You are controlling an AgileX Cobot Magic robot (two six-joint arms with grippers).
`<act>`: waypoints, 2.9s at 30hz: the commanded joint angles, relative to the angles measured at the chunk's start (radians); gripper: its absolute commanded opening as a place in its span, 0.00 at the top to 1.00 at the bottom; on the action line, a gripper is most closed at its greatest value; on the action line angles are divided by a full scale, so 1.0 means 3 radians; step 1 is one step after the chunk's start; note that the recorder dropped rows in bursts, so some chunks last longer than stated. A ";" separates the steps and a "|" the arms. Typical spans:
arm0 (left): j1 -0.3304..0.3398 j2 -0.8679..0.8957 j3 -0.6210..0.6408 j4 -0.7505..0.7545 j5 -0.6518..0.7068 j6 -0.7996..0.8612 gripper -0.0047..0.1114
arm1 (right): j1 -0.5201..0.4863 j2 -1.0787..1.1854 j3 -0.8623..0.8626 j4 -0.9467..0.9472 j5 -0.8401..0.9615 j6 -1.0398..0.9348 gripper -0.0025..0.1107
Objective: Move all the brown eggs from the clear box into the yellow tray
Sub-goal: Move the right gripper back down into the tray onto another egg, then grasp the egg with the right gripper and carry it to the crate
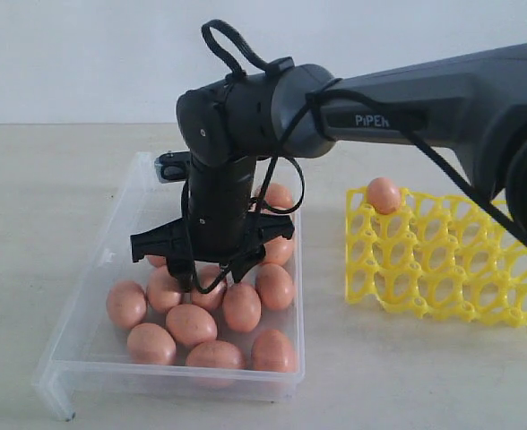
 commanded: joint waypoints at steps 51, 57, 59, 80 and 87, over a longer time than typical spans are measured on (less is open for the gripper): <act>-0.0009 0.0003 -0.0006 -0.0008 -0.0023 -0.0002 1.00 | -0.0008 -0.2228 0.0811 -0.1980 -0.1256 -0.0411 0.98; -0.0009 0.0003 -0.0006 -0.0008 -0.0023 -0.0002 1.00 | -0.0465 -0.3027 0.2405 -0.4730 -0.2350 0.3020 0.98; -0.0009 0.0003 -0.0006 -0.0008 -0.0023 -0.0002 1.00 | -0.0749 -0.3188 0.2879 -0.5744 -0.2072 0.4271 0.98; -0.0009 0.0003 -0.0006 -0.0008 -0.0023 -0.0002 1.00 | -0.2790 -0.1491 0.1356 -0.5980 -0.5833 0.4098 0.98; -0.0009 0.0003 -0.0006 -0.0008 -0.0023 -0.0002 1.00 | -0.2792 -0.1386 0.1425 -0.4611 -0.6716 0.3252 0.98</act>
